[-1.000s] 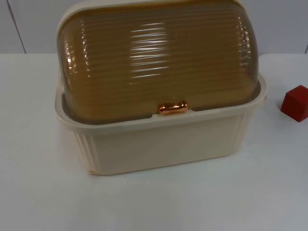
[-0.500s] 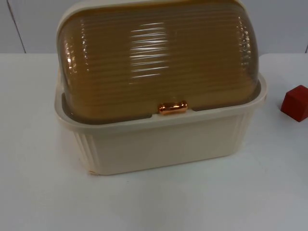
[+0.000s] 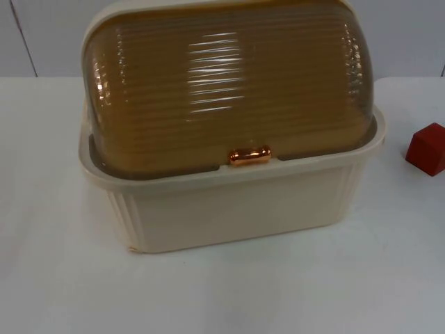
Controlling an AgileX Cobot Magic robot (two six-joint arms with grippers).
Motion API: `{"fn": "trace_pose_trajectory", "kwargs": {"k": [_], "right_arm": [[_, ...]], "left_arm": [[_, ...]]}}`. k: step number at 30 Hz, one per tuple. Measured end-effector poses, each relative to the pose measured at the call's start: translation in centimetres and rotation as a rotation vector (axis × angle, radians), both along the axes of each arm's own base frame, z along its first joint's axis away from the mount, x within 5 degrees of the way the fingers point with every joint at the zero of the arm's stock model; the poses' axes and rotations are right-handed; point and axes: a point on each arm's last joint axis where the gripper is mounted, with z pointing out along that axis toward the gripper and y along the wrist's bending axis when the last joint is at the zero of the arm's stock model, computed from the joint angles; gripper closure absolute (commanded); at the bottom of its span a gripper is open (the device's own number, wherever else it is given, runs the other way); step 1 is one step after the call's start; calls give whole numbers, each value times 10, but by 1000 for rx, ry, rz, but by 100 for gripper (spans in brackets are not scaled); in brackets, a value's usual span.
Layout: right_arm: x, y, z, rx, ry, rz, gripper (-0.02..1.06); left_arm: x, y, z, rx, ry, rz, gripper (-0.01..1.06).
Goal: Open the box lid with the left hand, place the block into the box with the right hand, then close the box lid with the left hand.
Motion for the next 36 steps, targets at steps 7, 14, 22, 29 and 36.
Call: {"fn": "trace_pose_trajectory", "kwargs": {"k": [7, 14, 22, 29, 36], "right_arm": [[1, -1, 2, -23, -23, -3, 0], [1, -2, 3, -29, -30, -3, 0], [1, -2, 3, -29, -30, -3, 0], [2, -2, 3, -36, -39, -3, 0], [3, -2, 5, -46, -60, -2, 0]], "left_arm": [[-5, -41, -6, 174, -42, -257, 0], [-1, -81, -28, 334, -17, -449, 0], [0, -121, -58, 536, -8, -635, 0], [-1, -155, -71, 630, -58, -768, 0], [17, -190, -62, 588, -104, -808, 0]]}}
